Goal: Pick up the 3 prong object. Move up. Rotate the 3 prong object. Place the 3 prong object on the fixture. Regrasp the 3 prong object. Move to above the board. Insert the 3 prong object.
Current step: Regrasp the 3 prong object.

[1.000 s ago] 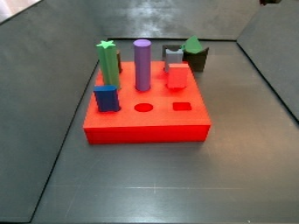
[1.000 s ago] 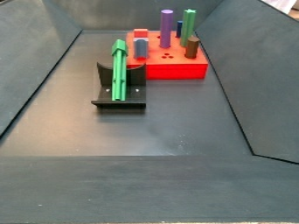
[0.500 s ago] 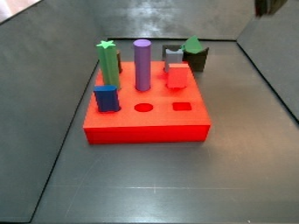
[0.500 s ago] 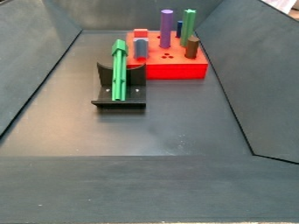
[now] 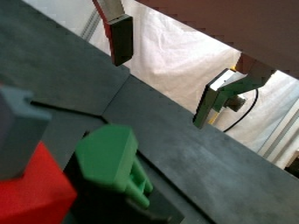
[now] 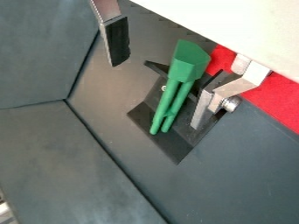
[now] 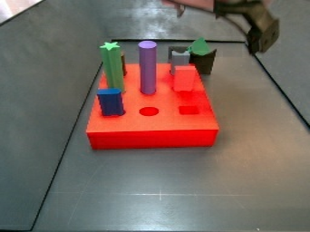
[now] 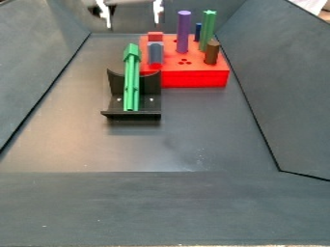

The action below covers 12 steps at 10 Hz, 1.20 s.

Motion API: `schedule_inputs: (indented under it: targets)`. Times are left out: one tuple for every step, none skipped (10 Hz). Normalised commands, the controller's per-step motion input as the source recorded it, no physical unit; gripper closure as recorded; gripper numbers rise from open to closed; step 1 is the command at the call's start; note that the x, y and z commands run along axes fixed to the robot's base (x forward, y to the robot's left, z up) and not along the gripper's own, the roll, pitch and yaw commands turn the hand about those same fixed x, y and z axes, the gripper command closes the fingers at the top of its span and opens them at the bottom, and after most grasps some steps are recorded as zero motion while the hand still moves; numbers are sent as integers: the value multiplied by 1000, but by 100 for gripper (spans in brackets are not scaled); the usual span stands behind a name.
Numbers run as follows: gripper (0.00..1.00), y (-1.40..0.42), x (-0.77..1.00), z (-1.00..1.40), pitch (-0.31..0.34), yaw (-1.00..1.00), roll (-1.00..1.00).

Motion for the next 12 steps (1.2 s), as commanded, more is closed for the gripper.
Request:
schedule_inputs:
  targets:
    - [0,6,112,-1000,-26,77,88]
    - [0,1,126,-1000,-27,60,80]
    - [0,-2,137,-1000,-32,50,78]
    - [0,-6,143,-1000,-27,41,78]
    - [0,-8,147,-1000,-21,36,79]
    - [0,-12,132,-816,-12,29,81]
    - [0,-17,104,-631,-3,26,81]
    - [0,-17,94,-491,0,25,82]
    - [0,-15,89,-351,2,29,86]
    - [0,6,87,-230,13,29,89]
    - [0,7,71,-234,20,26,82]
    - [0,7,71,-234,20,26,82]
